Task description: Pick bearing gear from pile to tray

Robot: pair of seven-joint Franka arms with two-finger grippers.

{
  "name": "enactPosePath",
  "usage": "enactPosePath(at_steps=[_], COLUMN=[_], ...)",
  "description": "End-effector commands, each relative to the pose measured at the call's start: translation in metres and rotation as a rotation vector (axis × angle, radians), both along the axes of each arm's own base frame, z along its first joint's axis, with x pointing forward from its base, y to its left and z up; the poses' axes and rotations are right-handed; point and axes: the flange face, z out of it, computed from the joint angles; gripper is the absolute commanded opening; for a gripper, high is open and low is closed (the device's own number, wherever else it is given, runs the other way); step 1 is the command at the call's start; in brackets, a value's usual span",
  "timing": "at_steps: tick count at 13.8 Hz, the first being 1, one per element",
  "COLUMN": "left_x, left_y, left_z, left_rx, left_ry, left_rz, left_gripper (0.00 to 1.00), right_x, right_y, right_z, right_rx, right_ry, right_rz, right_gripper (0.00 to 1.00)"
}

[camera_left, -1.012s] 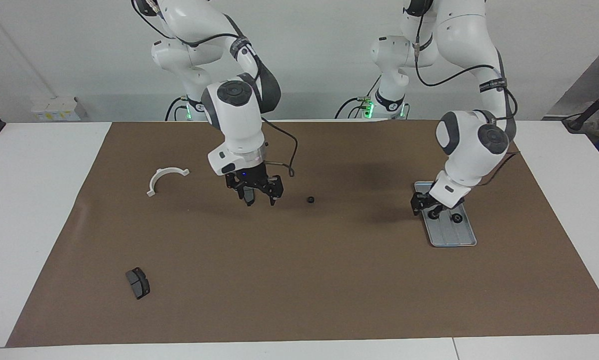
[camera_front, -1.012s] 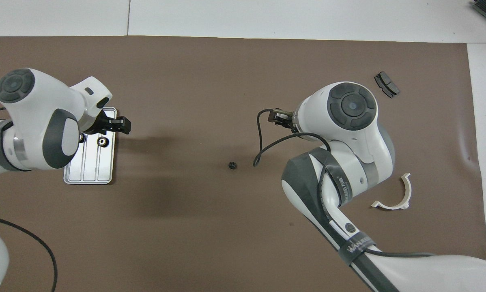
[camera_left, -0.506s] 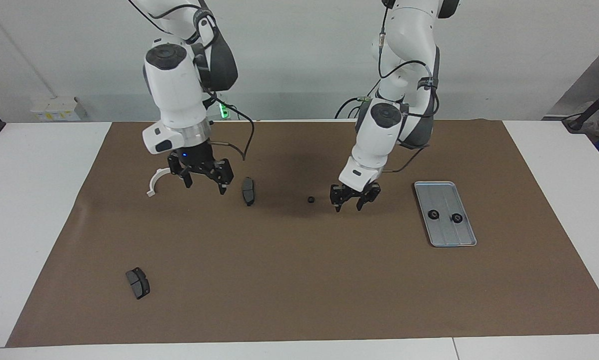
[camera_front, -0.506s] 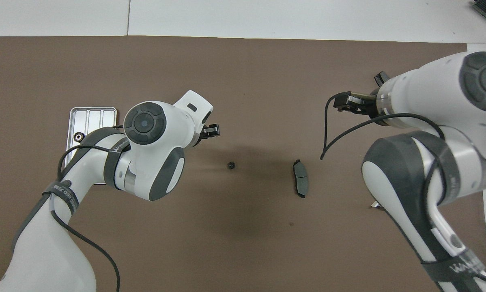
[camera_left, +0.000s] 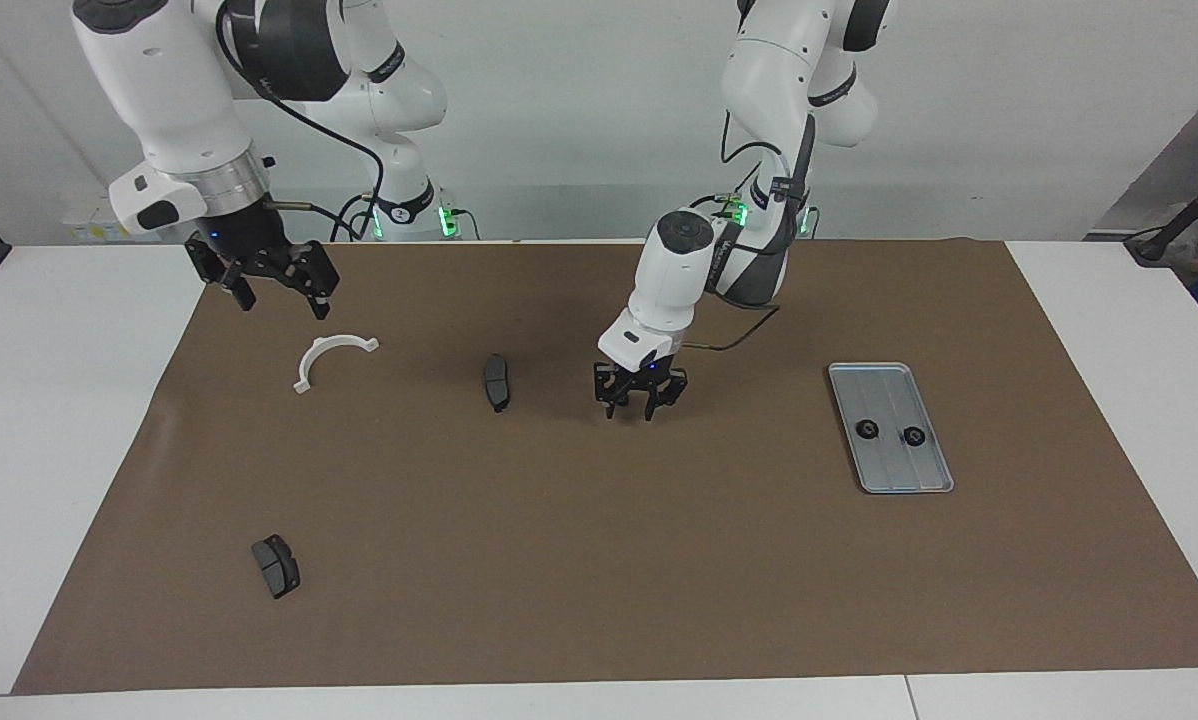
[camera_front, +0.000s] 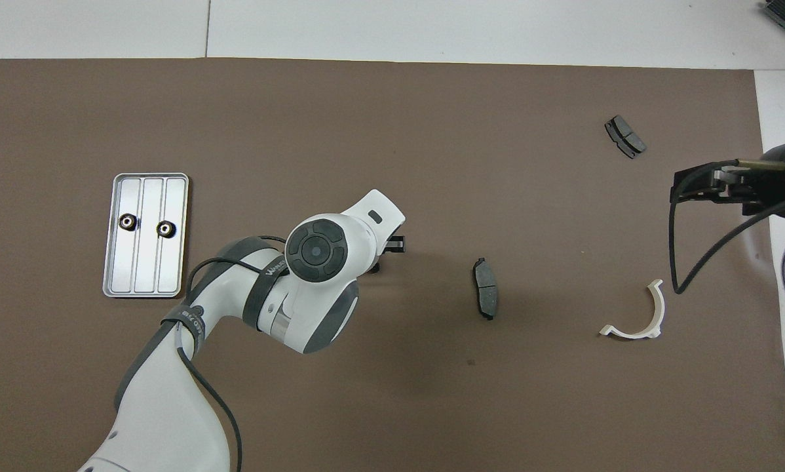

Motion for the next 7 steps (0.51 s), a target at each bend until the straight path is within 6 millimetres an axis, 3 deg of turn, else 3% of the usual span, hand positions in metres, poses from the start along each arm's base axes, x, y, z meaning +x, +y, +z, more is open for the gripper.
enactPosePath(at_steps=[1, 3, 7], left_x=[-0.016, -0.027, -0.036], left_y=[-0.002, -0.005, -0.002], left_z=[-0.003, -0.009, -0.017], left_rx=[0.011, 0.023, 0.041], left_ry=[-0.004, 0.011, 0.030], left_rz=[-0.016, -0.036, -0.047], left_gripper=[0.60, 0.59, 0.54], right_x=[-0.002, -0.002, 0.000], right_y=[-0.011, -0.019, 0.001], right_z=[0.023, 0.029, 0.032], right_rx=[0.013, 0.011, 0.000], right_ry=[0.022, 0.042, 0.053], right_rz=[0.017, 0.006, 0.045], right_gripper=[1.00, 1.00, 1.00])
